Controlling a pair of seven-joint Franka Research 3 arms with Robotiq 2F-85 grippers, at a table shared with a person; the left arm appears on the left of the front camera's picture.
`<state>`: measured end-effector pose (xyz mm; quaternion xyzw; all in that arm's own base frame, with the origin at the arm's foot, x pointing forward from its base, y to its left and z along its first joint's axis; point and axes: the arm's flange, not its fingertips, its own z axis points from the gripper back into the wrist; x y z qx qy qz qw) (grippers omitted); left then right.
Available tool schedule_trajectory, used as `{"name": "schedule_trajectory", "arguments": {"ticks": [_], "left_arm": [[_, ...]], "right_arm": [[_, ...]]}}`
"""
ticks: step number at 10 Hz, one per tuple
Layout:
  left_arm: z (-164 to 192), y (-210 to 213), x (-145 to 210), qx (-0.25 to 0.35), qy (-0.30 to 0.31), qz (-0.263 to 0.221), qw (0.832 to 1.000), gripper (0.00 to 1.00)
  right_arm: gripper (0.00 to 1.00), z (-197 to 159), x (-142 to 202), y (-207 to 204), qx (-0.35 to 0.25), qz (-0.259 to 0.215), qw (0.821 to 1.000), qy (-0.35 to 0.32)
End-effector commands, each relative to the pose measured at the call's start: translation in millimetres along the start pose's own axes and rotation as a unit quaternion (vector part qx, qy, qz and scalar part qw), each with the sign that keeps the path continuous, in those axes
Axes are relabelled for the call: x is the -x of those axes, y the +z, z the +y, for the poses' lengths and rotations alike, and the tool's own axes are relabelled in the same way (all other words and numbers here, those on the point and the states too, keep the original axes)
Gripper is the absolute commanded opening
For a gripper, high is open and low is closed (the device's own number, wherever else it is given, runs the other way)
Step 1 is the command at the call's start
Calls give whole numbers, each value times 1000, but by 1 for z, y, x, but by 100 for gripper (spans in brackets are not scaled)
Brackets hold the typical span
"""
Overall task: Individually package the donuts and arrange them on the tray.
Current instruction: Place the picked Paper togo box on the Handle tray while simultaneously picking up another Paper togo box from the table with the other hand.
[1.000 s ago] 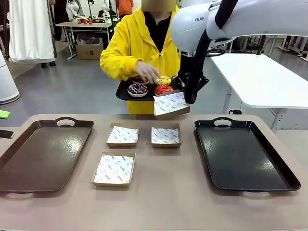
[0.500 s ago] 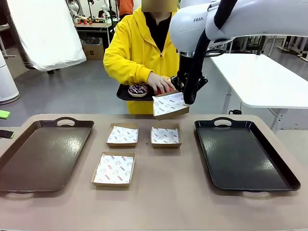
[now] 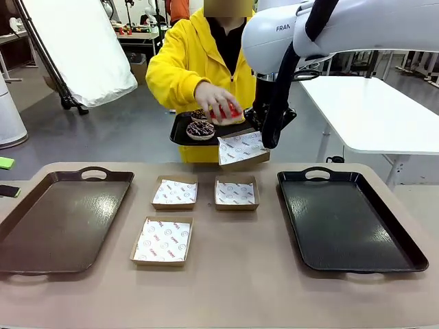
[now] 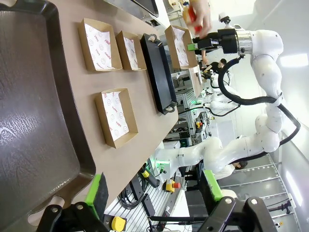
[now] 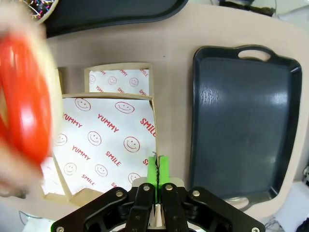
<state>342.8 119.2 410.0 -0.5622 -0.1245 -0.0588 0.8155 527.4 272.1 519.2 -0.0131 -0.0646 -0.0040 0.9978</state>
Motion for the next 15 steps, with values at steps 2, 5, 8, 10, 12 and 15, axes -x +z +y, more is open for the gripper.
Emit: {"name": "schedule_trajectory", "arguments": {"ticks": [2,5,8,10,12,15], "left_arm": [[-1,2,1,8,-5,-4,1000,100],[-1,2,1,8,-5,-4,1000,100],[-1,2,1,8,-5,-4,1000,100],[-1,2,1,8,-5,-4,1000,100],[-1,2,1,8,-5,-4,1000,100],[-18,-12,-8,-45,-9,21,999,100]], "right_arm": [[0,-2,1,1,2,1,1000,0],[0,-2,1,1,2,1,1000,0],[0,-2,1,1,2,1,1000,0],[0,-2,1,1,2,1,1000,0],[0,-2,1,1,2,1,1000,0],[1,-19,18,13,12,-11,1000,15]]}}
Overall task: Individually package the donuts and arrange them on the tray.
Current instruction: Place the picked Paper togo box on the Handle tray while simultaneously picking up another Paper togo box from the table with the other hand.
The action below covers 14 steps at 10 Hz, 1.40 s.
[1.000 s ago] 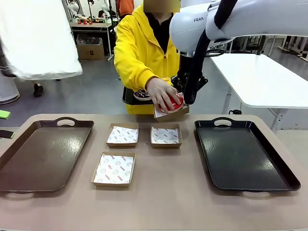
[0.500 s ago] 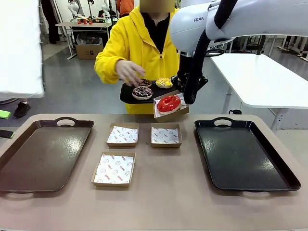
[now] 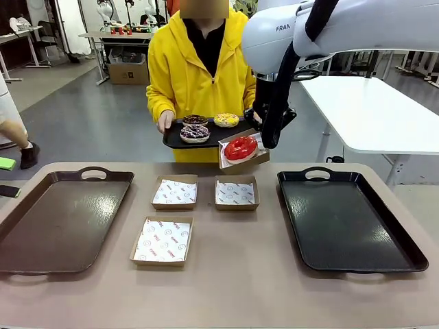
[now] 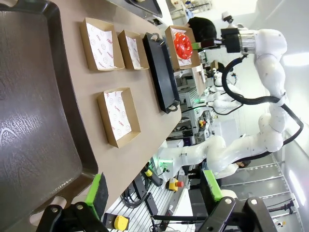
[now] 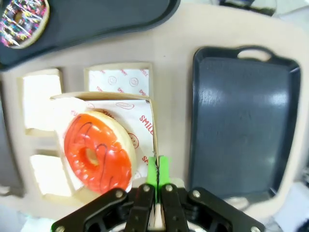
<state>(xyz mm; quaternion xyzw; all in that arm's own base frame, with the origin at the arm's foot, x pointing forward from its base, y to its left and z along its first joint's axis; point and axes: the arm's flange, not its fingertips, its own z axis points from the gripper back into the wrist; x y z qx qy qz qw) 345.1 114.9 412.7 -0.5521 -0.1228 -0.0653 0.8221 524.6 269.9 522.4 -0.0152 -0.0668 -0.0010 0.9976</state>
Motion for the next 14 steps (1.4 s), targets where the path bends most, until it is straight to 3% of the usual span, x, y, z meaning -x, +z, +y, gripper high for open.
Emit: {"name": "schedule_trajectory", "arguments": {"ticks": [1,3,5,7,9,12,14], "left_arm": [[-40,-21,-23,-86,-15,40,995,100],[-77,-44,-61,-143,-24,75,987,100],[-116,-83,-94,-219,-43,99,970,100],[-133,-125,-103,-279,-63,119,951,100],[-142,-174,-110,-333,-84,138,929,100],[-134,-244,-107,-411,-98,155,893,100],[-128,-277,-99,-469,-99,134,868,100]], "right_arm": [[1,-44,36,24,2,-18,1000,-5],[1,-89,65,37,-16,-26,999,-10],[1,-141,90,29,-21,5,1000,-2],[1,-174,101,14,2,28,1000,-2],[1,-205,102,-11,-4,52,998,-18],[1,-218,97,-44,-24,75,997,-25],[1,-221,94,-55,-33,83,996,-29]]}}
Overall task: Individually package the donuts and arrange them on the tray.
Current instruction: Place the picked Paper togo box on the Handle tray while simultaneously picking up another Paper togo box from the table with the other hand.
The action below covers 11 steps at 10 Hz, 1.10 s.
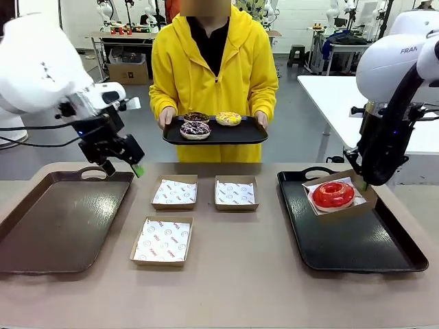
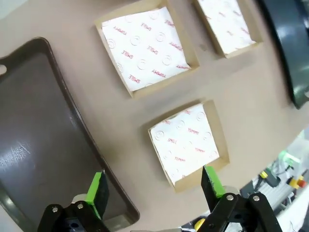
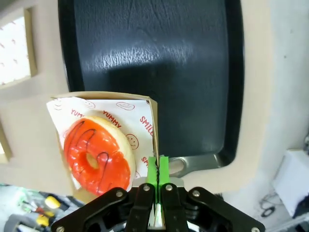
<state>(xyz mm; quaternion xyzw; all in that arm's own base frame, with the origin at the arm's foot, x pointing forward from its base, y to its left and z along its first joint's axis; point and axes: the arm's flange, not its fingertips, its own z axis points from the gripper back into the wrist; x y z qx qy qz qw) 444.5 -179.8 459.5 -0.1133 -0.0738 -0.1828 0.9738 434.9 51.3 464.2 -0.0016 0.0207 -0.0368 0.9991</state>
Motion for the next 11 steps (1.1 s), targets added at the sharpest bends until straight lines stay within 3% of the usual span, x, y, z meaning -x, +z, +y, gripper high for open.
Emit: {"name": "schedule_trajectory", "arguments": {"ticks": [1,5,6,11], "left_arm": [[-15,-22,-3,-75,41,-4,996,100],[-38,-58,2,-104,74,8,992,100],[-27,-45,1,-80,53,11,995,100],[-27,-45,1,-80,53,11,995,100]], "right_arm": [[1,-4,-6,-5,-20,-4,1000,8],[1,0,0,0,0,0,1000,0],[1,0,0,0,0,0,1000,0],[1,0,0,0,0,0,1000,0]]}}
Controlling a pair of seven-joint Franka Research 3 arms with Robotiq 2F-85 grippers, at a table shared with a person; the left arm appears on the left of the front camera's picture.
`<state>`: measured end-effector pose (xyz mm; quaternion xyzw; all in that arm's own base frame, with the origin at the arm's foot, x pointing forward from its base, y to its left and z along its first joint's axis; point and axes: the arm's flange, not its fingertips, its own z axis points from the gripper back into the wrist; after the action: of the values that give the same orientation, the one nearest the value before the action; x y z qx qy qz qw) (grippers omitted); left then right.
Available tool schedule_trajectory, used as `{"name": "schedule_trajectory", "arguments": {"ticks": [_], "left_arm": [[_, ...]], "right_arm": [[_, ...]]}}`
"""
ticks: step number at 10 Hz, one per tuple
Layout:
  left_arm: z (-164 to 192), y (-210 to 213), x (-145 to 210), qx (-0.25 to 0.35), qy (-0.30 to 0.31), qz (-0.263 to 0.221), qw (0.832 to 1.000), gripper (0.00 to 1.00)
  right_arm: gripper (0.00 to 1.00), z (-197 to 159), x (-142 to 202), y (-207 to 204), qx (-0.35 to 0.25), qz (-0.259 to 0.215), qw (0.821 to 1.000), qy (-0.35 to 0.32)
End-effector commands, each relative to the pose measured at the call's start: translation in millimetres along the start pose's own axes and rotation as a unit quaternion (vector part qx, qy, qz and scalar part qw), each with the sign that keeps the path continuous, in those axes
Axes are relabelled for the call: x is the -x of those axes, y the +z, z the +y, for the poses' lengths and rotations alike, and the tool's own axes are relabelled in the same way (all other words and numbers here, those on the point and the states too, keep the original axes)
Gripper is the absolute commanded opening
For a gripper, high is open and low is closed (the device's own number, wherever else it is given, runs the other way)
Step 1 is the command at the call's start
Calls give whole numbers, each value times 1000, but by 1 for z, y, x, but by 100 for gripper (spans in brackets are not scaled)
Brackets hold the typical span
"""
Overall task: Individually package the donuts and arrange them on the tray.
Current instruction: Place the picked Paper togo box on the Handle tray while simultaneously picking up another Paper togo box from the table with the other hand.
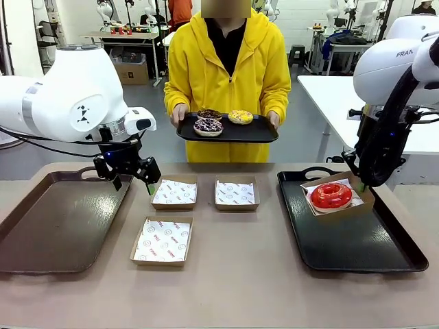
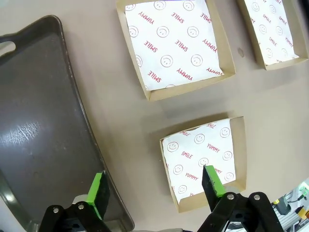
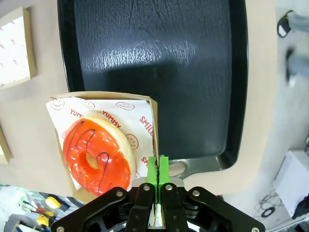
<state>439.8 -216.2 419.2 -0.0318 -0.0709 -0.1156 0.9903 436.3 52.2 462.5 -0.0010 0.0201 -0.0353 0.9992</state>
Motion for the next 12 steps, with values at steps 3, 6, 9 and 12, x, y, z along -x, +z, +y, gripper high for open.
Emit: {"name": "schedule_trajectory", "arguments": {"ticks": [3,6,9,12], "left_arm": [[-8,2,9,18,33,-5,999,100],[-35,-3,27,-21,54,-18,998,100],[-43,-37,47,-32,74,6,997,100],[-37,-60,58,-33,94,9,995,100]], "right_arm": [[1,7,8,-13,23,-28,999,-6],[1,9,30,-47,18,-41,999,2],[1,5,39,-76,6,-32,999,12],[1,2,39,-96,-1,-38,999,10]]}}
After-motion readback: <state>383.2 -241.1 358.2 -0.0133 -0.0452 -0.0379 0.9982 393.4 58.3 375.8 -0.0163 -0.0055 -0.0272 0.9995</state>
